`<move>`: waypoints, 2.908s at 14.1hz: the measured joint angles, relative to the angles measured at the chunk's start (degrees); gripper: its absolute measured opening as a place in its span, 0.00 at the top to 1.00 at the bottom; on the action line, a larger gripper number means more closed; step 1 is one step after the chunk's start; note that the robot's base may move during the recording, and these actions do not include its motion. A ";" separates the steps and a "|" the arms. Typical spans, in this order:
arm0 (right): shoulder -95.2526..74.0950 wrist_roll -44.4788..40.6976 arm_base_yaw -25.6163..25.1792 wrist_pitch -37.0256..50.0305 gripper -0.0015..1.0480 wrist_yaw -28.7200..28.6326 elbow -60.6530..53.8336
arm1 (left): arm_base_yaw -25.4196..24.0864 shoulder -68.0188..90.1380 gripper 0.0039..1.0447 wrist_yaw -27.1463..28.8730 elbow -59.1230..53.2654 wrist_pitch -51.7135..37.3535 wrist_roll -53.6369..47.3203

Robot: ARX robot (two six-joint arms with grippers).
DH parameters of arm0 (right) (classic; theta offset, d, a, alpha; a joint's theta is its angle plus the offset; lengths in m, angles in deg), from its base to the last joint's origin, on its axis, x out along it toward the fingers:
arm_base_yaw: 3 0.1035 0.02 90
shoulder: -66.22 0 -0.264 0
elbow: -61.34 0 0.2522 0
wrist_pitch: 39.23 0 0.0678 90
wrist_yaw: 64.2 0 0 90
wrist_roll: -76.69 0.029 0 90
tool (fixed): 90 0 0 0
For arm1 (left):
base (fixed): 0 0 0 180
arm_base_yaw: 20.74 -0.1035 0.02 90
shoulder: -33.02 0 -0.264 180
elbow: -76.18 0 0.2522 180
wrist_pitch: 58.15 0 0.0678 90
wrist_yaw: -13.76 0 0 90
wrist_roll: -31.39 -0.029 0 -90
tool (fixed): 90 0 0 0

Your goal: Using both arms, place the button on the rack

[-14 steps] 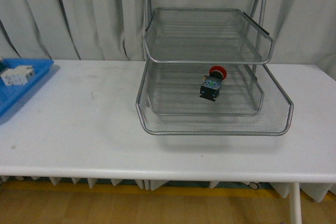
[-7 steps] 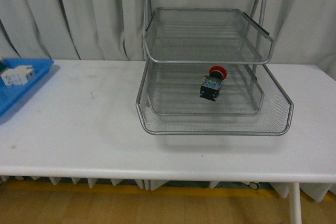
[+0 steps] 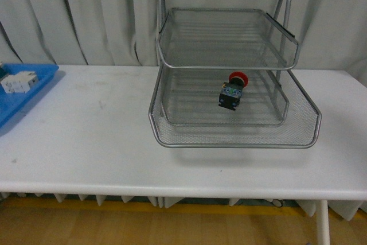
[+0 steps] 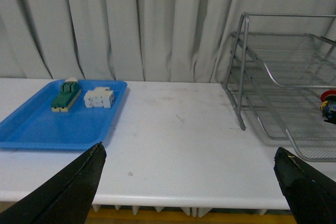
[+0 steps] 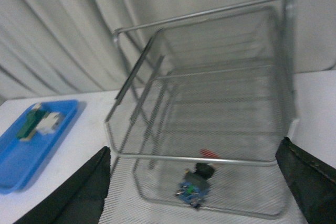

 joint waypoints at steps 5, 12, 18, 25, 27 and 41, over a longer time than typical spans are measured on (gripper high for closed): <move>-5.81 1.29 11.47 -11.96 0.64 -2.75 4.15 | 0.00 0.00 0.06 0.00 0.00 0.00 0.00; -7.08 -0.57 12.28 -13.64 0.94 -5.01 1.53 | 0.00 0.00 0.06 0.00 0.00 0.00 0.00; -16.35 -6.73 14.49 -18.21 0.98 -7.15 -4.20 | 0.00 0.00 0.06 0.00 0.00 0.00 0.00; -23.19 -7.15 10.40 -24.00 0.98 -4.92 7.06 | 0.00 0.00 0.06 0.00 0.00 0.00 0.00; -25.64 -7.48 9.38 -25.29 0.98 -4.24 9.18 | 0.00 0.00 0.06 0.00 0.00 0.00 0.00; -34.36 -8.17 2.36 -20.72 0.98 5.60 24.06 | 0.00 0.00 0.06 0.00 0.00 0.00 0.00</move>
